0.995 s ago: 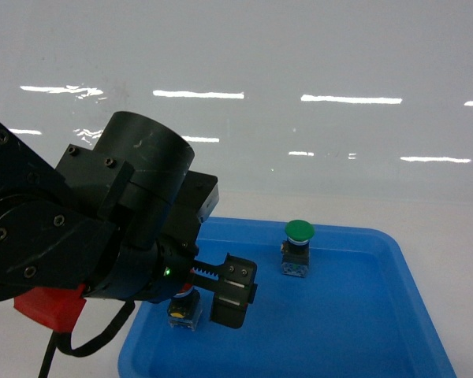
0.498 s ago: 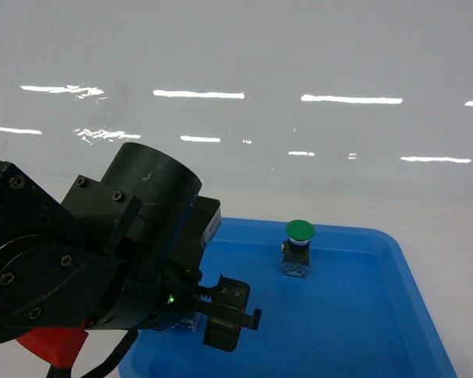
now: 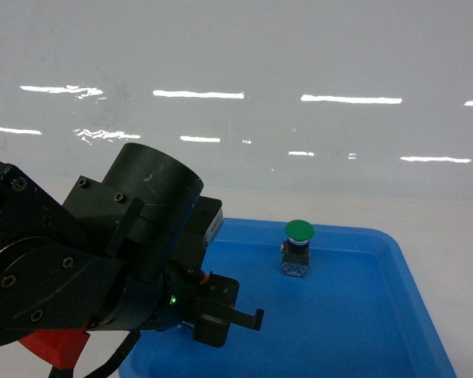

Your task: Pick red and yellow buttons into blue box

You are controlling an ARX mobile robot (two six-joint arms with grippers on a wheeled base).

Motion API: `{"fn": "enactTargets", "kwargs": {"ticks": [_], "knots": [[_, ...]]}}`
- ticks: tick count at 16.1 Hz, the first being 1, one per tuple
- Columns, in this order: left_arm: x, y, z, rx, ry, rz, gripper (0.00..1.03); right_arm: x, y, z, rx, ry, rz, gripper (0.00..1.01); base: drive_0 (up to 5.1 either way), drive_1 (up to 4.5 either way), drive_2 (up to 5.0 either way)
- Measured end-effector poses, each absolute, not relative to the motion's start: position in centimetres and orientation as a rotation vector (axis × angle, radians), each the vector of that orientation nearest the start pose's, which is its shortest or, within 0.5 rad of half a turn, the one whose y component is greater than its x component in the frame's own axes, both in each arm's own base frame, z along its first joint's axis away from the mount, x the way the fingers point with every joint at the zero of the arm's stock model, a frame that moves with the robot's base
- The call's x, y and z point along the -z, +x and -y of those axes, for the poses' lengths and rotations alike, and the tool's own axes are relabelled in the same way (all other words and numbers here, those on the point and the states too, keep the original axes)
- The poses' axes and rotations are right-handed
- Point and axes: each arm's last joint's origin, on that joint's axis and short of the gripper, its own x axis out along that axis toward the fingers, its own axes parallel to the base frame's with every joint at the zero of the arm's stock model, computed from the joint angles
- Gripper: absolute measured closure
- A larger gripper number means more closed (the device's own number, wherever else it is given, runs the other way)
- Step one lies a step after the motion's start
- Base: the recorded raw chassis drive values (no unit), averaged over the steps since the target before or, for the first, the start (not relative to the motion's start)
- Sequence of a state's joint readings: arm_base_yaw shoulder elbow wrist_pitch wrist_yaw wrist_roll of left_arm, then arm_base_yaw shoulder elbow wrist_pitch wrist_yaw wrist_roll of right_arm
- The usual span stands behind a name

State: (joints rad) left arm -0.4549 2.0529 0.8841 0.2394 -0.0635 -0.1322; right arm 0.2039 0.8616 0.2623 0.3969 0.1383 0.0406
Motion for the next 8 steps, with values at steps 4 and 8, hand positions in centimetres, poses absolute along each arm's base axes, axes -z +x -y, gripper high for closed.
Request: {"fn": "enactTargets", "kwargs": {"ticks": [4,8], "knots": [[-5.75,31.72,15.07,0.301,0.107,-0.898,0.78,-19.58,17.58,-3.23,-0.061,0.006,-0.201,0.6,0.0,0.0,0.0],[-5.5,31.55,14.36,0.295,0.091,-0.875,0.78,-19.58,17.58,-3.23,-0.061,0.006,-0.201,0.6,0.0,0.0,0.0]]}}
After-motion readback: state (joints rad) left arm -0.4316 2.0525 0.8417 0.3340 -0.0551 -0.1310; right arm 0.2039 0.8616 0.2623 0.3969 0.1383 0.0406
